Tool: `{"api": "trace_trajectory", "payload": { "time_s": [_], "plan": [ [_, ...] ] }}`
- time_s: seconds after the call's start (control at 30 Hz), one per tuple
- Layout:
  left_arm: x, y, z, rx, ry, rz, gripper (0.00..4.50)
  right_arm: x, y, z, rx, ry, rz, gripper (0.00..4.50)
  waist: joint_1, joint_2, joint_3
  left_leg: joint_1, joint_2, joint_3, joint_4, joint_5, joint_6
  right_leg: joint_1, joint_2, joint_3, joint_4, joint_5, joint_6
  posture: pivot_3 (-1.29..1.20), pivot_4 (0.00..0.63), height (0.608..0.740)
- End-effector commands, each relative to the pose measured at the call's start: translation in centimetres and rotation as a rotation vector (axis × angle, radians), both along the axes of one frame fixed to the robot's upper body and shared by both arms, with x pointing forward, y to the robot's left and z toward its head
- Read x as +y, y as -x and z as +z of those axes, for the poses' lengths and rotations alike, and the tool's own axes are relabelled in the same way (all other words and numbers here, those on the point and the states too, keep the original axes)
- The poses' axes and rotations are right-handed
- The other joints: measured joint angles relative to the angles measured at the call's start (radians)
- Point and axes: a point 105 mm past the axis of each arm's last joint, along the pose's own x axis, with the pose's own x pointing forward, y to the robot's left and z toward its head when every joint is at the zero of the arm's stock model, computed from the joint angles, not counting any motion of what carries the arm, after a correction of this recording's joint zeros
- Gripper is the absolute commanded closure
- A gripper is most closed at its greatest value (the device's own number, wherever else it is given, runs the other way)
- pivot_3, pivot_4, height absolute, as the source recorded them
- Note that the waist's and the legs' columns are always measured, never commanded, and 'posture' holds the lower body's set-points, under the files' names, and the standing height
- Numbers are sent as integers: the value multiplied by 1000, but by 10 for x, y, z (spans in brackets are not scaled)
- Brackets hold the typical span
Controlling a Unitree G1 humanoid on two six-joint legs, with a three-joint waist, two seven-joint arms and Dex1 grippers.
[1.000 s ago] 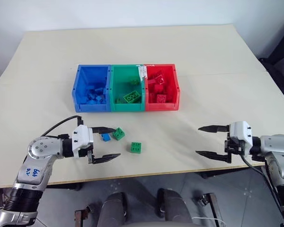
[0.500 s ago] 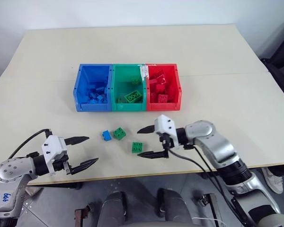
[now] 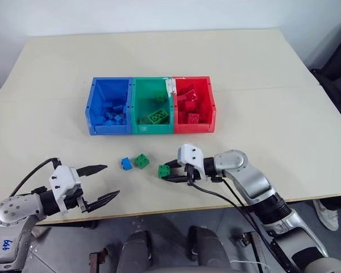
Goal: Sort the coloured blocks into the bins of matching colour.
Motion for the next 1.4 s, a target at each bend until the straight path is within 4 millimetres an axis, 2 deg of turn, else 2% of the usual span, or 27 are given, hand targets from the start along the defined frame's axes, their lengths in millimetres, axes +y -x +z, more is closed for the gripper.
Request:
{"api": "trace_trajectory", "payload": {
  "time_s": [0.03, 0.07, 0.13, 0.2, 0.33, 0.47, 0.6, 0.73, 0.77, 0.83, 0.93, 1.07, 1.17, 1.3, 1.4],
  "plan": [
    [-3, -4, 20, -78, 72, 53, 0, 2, -16, 40, -51, -127, -60, 3031, -2, 0, 0, 0, 0, 0, 0, 0, 0, 0, 0, 0, 0, 0, 0, 0, 150, 740],
    [-3, -6, 25, -91, 106, 79, 0, 3, -25, 52, -58, -166, -99, 3031, -1, 0, 0, 0, 0, 0, 0, 0, 0, 0, 0, 0, 1, 0, 0, 0, 150, 740],
    [-4, -10, 32, -120, 182, 148, 0, 4, -56, 84, -136, -250, -224, 3031, -5, 0, 0, 1, 1, 0, 0, 0, -1, 0, 0, 0, 1, 0, 0, 0, 150, 740],
    [-4, -11, 32, -121, 210, 184, 0, 8, -77, 106, -194, -300, -305, 3031, -9, 0, 0, 0, 1, 1, 0, 0, -1, -1, 0, 0, 6, 1, -1, 0, 150, 740],
    [-8, -9, 27, -107, 210, 188, 0, 16, -101, 126, -256, -350, -398, 3031, -9, 0, 0, 1, 1, 1, -1, 0, -2, -2, 1, 0, 7, 0, -1, 0, 150, 740],
    [-10, -8, 25, -101, 202, 183, 0, 17, -113, 128, -275, -345, -445, 3031, -5, 0, 0, 0, 1, 2, -1, -1, -1, -2, 0, 0, 6, 1, -1, 0, 150, 740],
    [-8, -8, 25, -104, 196, 187, 0, 16, -113, 130, -284, -357, -426, 1704, -6, 0, 0, -1, 1, 2, -1, -1, -1, -2, 0, 0, 5, 1, -1, 0, 150, 740],
    [-7, -9, 21, -99, 190, 173, 0, 3, -100, 128, -299, -366, -337, 257, -7, 0, 0, -1, 1, 3, -1, -1, -1, -2, 1, 0, 5, 0, -1, 0, 150, 740],
    [-7, -9, 21, -98, 189, 169, 0, 0, -96, 125, -299, -356, -311, 16, -7, 0, 0, 0, 1, 3, -1, -1, -1, -2, 1, 0, 5, 1, -1, 0, 150, 740],
    [-5, -10, 19, -96, 185, 163, 0, -14, -88, 118, -306, -335, -275, 16, -2, 0, 0, 0, 1, 3, -1, -2, -1, -2, 1, 0, 4, 1, -1, 0, 150, 740],
    [2, -12, 15, -91, 168, 163, 0, -37, -65, 105, -327, -284, -153, 16, 3, 0, 0, -1, 1, 3, -1, -2, -1, -1, 0, -1, 3, 1, -1, 0, 150, 740],
    [21, -12, 7, -64, 101, 164, 0, -82, -16, 67, -265, -148, 75, 16, 2, 0, 0, -1, 1, 3, -2, -2, 0, 0, 1, -2, 0, 1, 0, 0, 150, 740],
    [33, -8, 2, -37, 59, 160, 0, -108, 2, 53, -176, -143, 77, 16, -2, 0, 0, 0, 1, 3, -2, -3, 0, 0, 1, -3, -2, 1, 0, 0, 150, 740],
    [53, 1, 0, 7, -12, 155, 0, -139, 17, 43, -219, -110, 24, 16, -7, 0, 0, 2, 3, 7, -1, -3, -1, -1, 0, -3, -3, 1, 0, 0, 150, 740],
    [61, 4, 3, 5, -58, 145, 0, -147, 27, 42, -239, -113, 21, 16, -2, 0, 0, 3, 3, 7, -2, -3, -1, -1, 0, -3, -3, 0, -1, 0, 150, 740]
  ]
}}
